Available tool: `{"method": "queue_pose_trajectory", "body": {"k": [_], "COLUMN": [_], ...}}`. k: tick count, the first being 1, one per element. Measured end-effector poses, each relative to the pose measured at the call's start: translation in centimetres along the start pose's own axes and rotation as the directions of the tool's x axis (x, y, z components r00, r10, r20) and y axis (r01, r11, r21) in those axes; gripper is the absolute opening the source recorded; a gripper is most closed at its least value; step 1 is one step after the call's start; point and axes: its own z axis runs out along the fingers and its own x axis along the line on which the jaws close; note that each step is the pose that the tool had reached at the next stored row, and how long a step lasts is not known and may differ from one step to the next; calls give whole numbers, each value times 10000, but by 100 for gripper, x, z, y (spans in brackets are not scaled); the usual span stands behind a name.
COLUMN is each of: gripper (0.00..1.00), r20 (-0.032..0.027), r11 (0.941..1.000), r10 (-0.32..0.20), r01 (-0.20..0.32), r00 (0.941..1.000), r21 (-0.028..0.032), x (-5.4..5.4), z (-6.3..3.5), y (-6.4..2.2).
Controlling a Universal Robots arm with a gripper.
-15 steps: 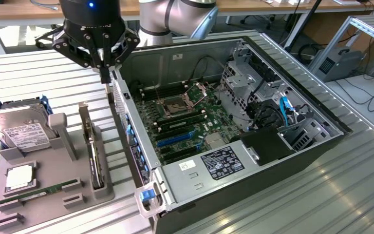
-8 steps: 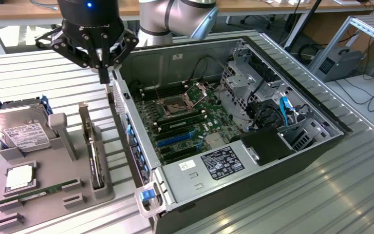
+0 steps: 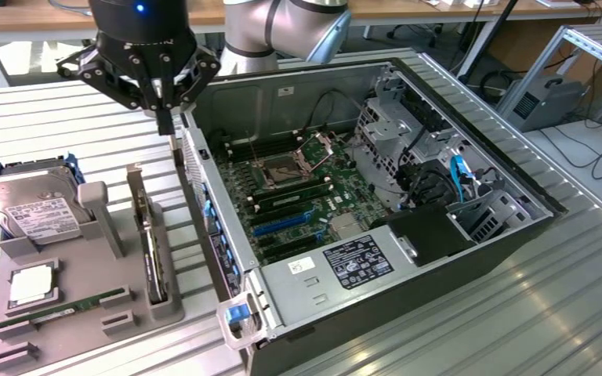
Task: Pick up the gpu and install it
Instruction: 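Reach for the gpu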
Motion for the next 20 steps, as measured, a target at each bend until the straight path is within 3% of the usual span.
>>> {"method": "queue_pose_trajectory", "body": {"k": [20], "gripper": [11], "r20": [1], "r11": [10000], "r10": [0], "r01": [0], "r00": [10000], "r21": [0], "x": [82], "z": [-2], "y": [-8]}}
